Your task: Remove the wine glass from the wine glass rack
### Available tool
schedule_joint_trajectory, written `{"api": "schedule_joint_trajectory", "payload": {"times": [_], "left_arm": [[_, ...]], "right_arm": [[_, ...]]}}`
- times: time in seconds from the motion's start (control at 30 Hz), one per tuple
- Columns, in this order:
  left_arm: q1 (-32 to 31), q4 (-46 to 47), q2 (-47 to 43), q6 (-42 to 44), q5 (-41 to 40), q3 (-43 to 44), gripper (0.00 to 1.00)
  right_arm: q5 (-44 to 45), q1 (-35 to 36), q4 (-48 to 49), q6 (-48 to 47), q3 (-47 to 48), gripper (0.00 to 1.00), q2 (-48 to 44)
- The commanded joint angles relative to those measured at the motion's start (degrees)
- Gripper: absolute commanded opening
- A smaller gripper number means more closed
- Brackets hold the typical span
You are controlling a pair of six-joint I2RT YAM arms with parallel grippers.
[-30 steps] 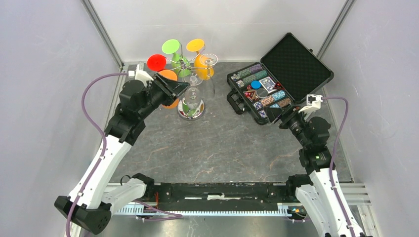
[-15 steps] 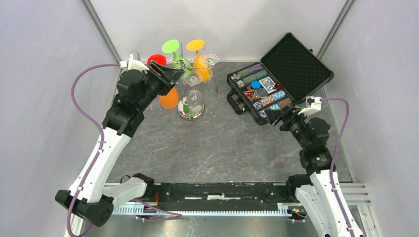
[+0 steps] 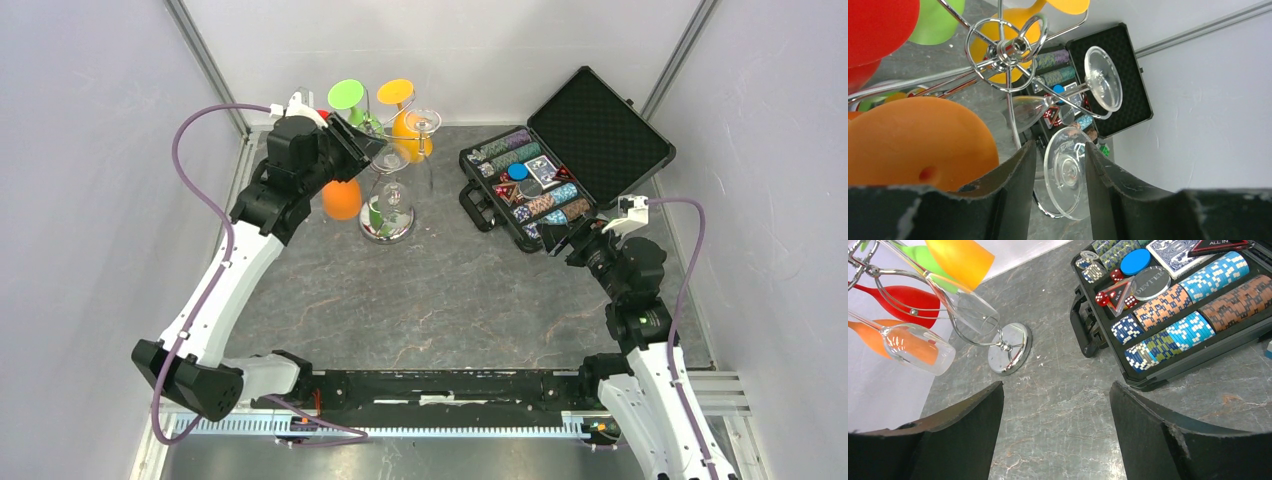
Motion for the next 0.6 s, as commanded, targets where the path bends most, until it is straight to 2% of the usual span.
{"api": "schedule_joint_trajectory", "payload": {"times": [0.0,0.2,0.57], "left_arm": [[-0.21,-1.38,0.00,3.18,1.33,2.64,0.45],[-0.13,0.00,-1.12,-0.16,6.49,1.83,0.36],[0.27,1.33,-2.17,-4.99,12.15,0.19,0.34]], "right_arm": [[1.07,0.19,0.61,-1.31,1.88,0.83,0.15],[0.64,0.19,0.61,-1.15,1.60,0.83,0.30],[-1.04,0.22,1.43,0.20,1.52,0.82,-0.35]]}}
